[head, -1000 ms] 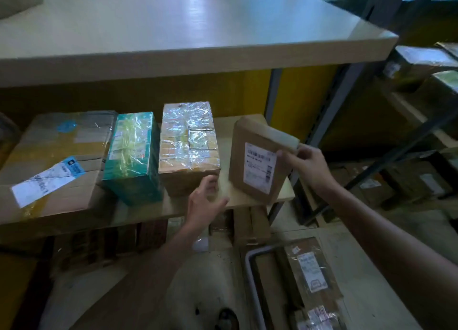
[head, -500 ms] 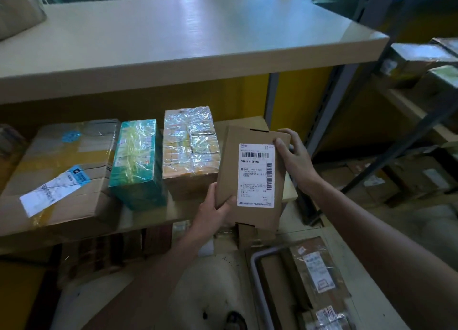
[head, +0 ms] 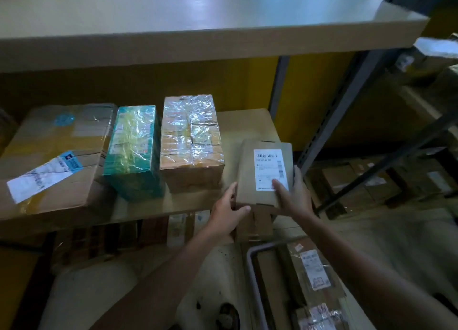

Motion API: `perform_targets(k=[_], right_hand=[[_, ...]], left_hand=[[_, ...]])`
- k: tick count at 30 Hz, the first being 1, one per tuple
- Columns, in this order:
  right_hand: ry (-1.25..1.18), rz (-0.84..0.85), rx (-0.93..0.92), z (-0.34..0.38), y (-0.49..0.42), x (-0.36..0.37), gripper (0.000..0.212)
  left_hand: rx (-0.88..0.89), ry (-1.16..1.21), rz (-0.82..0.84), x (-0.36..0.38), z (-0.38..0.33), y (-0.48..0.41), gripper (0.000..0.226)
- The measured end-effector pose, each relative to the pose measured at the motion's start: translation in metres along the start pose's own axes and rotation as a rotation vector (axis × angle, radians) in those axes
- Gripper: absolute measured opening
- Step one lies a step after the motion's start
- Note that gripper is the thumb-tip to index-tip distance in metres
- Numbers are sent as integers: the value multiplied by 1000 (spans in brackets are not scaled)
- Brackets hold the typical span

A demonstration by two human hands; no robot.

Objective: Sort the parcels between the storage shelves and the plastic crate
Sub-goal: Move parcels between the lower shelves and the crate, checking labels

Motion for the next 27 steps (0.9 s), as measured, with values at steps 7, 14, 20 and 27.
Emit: perform_targets(k=[7,14,20,27], right_hand=[[768,108,-159,14,-42,25,55],[829,-11,-622,34,27,75,46],[597,368,-708,79,103,197,44],[550,484,-750,152,175,369,37]], left_hand=[[-44,-174,-42,-44,29,16,54],[-85,-155,-293,-115,59,44,38],[-174,-22,-528,-222,110,98,35],[-309,-114,-709,-404,189,192,22]])
Point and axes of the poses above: each hand's wrist, its own y-axis away from the middle knuckle, its own x-axis out of the palm, z = x × y, the point moved 1 cm from there along -y, towards the middle knuckle, and after that the axes turned 11 degrees about y, right-handed, at the moved point
